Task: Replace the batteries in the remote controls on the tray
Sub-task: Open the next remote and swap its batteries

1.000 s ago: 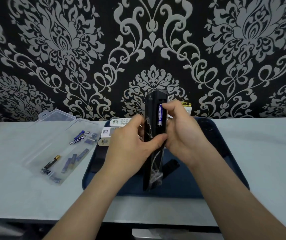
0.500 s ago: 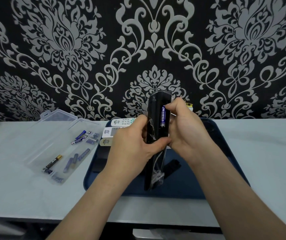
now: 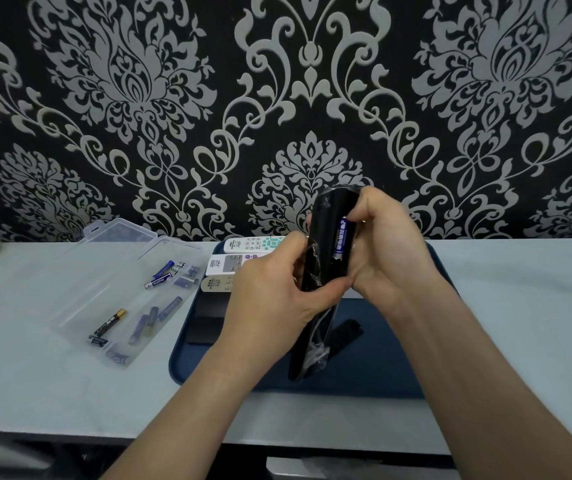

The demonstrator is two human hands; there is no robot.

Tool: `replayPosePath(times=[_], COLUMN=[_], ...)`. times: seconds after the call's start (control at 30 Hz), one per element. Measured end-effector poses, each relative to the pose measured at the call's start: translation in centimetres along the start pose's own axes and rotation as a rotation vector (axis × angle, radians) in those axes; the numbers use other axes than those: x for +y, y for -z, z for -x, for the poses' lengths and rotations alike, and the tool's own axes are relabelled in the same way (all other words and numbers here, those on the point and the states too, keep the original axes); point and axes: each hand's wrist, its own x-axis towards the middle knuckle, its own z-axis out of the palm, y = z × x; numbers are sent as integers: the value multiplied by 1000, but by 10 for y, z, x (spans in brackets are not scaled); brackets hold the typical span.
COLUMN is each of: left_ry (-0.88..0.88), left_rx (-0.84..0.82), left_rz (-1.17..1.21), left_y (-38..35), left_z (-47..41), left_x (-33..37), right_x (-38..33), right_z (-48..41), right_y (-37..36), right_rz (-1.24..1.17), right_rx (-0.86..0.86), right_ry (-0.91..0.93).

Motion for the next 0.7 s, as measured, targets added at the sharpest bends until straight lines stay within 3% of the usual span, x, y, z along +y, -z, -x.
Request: replayPosePath(times=[0.27,0.4,0.5,0.7], left_ry=[-12,-205,-210,-167], left_rx=[91,281,271,287], left_rz=[-78,-142,-251,-46], left_y=[-10,-19,-26,-34], left_z=[1,-4,-11,-18], left_x=[4,0,-9,-18], right_x=[1,10,14,19], right_z=[-1,-2,-4,-8], right_y=[7,5,5,14], right_rz=[-114,-121,-164,-45], right_rx=[-94,-90,-78,-69], right_ry=[46,-10,-23,-87])
